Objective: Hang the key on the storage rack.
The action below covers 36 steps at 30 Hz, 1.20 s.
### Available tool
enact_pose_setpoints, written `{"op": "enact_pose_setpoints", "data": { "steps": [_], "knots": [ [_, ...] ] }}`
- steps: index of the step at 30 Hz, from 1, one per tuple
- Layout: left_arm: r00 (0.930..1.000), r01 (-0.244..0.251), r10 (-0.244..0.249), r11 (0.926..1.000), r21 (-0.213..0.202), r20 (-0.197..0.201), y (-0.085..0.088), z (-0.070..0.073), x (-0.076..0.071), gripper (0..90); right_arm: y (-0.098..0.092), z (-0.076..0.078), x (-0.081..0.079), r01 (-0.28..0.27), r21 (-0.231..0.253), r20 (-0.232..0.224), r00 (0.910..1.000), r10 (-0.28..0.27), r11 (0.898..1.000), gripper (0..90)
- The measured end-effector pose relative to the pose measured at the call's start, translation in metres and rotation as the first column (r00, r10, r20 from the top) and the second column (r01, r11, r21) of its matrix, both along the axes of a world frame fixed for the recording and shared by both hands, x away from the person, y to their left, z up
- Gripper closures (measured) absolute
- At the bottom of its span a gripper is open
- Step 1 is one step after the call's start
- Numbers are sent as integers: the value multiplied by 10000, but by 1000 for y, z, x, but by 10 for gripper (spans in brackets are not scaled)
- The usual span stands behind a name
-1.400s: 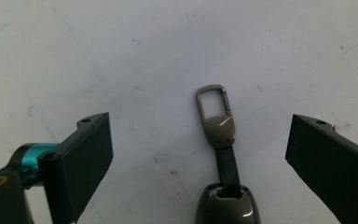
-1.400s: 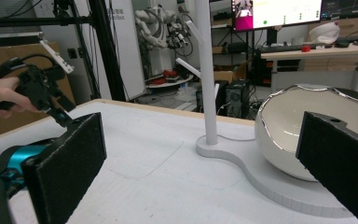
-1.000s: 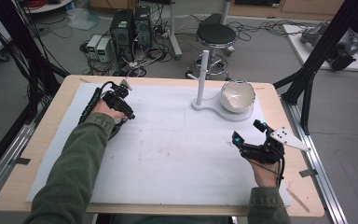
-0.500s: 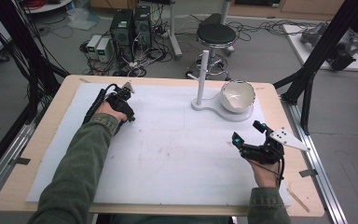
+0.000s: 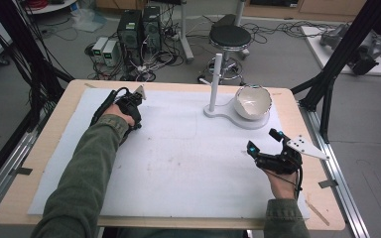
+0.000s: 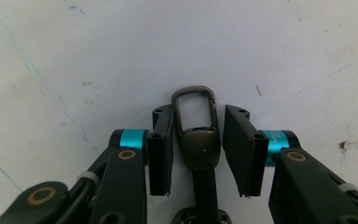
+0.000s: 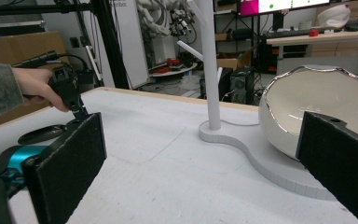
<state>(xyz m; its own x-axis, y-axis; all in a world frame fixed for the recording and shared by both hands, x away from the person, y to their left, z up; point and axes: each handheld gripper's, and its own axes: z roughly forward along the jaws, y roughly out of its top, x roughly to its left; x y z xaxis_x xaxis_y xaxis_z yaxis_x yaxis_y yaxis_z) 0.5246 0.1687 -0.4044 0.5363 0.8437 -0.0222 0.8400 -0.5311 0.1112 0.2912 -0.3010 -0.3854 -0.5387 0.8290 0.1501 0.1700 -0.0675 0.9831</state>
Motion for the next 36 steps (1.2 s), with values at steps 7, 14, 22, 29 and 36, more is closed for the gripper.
{"op": "enact_pose_setpoints", "data": {
  "steps": [7,14,22,29,36],
  "knots": [
    [10000,-52,51,9999,-164,-43,4,0,2,699,0,0,1,-55,-86,8,10000,55,9999,7],
    [9998,201,-202,9997,-138,-58,4,1,0,701,0,0,0,-22,-42,-60,10000,22,10000,8],
    [9929,820,-805,9965,-136,871,0,23,-14,701,2,-1,0,-48,-169,-63,10000,47,9998,7],
    [9781,1089,-980,9928,-502,1838,-1,47,-31,701,2,0,0,-54,-136,-27,10000,54,9999,8],
    [9505,1670,-1362,9819,-895,2792,-1,78,-56,701,0,0,-1,42,-52,-12,10000,-42,10000,8]
  ]
}}
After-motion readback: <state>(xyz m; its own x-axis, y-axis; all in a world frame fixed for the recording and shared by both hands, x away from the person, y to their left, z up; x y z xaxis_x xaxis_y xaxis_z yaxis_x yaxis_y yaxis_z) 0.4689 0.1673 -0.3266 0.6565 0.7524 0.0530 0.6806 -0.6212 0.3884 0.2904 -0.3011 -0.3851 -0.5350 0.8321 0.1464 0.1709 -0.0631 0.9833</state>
